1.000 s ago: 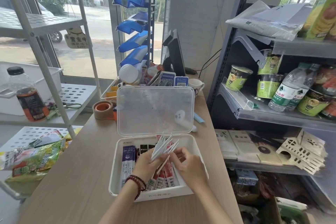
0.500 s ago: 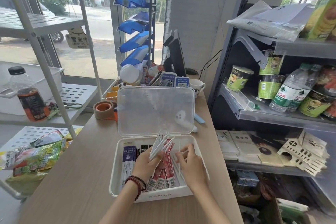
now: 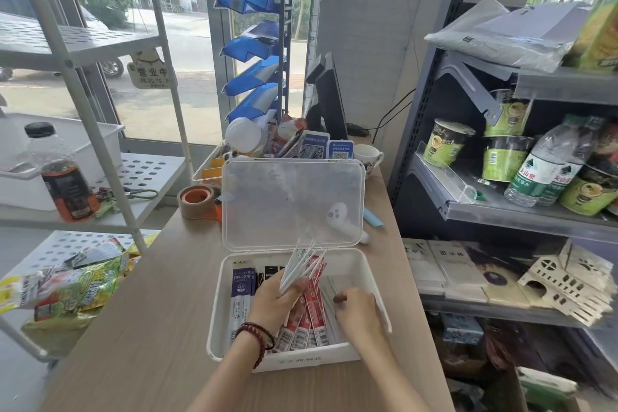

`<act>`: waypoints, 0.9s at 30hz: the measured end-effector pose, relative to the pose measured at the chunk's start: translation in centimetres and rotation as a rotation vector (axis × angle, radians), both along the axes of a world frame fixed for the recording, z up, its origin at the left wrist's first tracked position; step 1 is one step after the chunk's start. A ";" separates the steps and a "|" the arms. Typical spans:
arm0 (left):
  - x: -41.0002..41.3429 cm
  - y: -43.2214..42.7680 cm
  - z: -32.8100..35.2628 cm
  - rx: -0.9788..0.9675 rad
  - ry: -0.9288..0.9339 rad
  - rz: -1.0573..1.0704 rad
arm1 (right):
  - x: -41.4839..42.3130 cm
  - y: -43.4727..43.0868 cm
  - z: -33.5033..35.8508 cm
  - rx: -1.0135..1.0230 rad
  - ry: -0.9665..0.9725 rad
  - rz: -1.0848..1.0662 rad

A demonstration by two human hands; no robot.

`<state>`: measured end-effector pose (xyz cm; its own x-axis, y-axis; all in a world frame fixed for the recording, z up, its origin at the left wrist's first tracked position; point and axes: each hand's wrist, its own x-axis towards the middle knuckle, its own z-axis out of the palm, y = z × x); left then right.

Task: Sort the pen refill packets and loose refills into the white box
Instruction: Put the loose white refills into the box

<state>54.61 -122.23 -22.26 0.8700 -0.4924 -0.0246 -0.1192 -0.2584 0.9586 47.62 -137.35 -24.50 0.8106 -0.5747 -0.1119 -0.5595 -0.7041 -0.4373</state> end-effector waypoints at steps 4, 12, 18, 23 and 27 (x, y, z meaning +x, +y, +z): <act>0.0 0.1 0.1 0.007 0.014 -0.014 | 0.0 0.3 0.3 0.001 -0.077 -0.014; -0.2 0.2 0.2 -0.022 0.063 -0.018 | -1.0 1.2 3.1 -0.006 -0.347 0.140; -0.7 0.1 0.4 0.020 -0.011 -0.067 | -1.2 1.4 3.6 0.028 -0.360 0.158; -0.8 0.0 0.4 0.026 -0.047 -0.089 | -1.0 1.3 2.7 0.078 -0.367 0.102; -0.6 -0.1 0.1 0.035 -0.051 -0.056 | -0.8 1.3 2.7 0.083 -0.379 0.107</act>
